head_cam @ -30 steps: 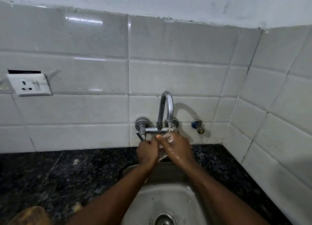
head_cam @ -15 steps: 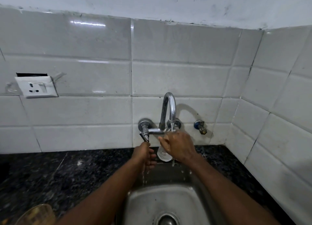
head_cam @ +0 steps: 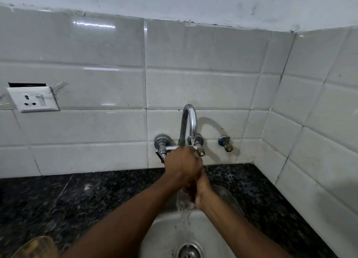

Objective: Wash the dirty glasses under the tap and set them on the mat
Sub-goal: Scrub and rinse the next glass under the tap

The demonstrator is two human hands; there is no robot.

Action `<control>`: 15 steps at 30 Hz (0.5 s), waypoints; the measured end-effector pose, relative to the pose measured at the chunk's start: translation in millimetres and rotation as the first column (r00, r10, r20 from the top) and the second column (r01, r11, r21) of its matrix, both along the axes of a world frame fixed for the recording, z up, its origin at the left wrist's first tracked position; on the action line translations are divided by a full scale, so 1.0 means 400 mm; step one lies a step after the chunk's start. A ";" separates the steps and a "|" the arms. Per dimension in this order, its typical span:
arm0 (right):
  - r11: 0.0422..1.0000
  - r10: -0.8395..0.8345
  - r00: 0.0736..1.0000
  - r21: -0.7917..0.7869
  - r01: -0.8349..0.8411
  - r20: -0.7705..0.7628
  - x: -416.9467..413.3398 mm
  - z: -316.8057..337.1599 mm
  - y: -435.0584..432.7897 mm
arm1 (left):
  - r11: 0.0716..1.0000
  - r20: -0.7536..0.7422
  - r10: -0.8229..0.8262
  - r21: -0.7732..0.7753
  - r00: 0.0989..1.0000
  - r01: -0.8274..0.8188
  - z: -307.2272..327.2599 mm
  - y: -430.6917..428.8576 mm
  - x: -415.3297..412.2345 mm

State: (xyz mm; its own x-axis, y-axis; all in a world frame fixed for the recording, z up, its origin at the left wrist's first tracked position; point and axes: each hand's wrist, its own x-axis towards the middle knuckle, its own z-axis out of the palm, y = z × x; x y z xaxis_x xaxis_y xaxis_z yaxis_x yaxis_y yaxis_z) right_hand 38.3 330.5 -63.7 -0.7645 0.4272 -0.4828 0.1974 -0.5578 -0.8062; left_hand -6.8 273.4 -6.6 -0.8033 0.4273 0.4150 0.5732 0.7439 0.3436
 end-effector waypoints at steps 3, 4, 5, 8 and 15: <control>0.991 0.042 0.999 0.131 -0.042 0.001 0.011 0.023 0.020 | 0.962 0.291 0.042 0.248 0.956 -0.118 -0.026 -0.032 -0.048; 0.976 0.036 0.998 0.217 -0.023 -0.057 0.008 0.030 0.028 | 0.909 0.447 0.039 0.355 0.894 -0.217 -0.035 -0.043 -0.059; 0.947 0.053 0.990 0.321 -0.008 -0.132 0.005 0.037 0.036 | 0.820 0.619 -0.038 0.468 0.785 -0.329 -0.041 -0.051 -0.066; 0.779 0.293 0.928 0.620 -0.092 -0.230 -0.004 0.067 0.047 | 0.548 0.787 -0.451 0.616 0.421 -0.566 -0.050 -0.073 -0.069; 0.750 0.659 0.682 0.340 -0.567 -0.318 -0.024 0.052 0.131 | 0.728 0.345 -0.274 0.685 0.898 -0.041 -0.095 -0.097 -0.074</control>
State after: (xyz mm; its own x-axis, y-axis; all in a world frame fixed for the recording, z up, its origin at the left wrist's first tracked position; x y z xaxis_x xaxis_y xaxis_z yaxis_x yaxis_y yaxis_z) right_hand 28.6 383.0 -43.0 -0.9867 -0.1580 -0.0393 0.0779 -0.2466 -0.9660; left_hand -36.5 234.8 -44.7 -0.9207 0.2695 0.2823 0.3336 0.1682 0.9276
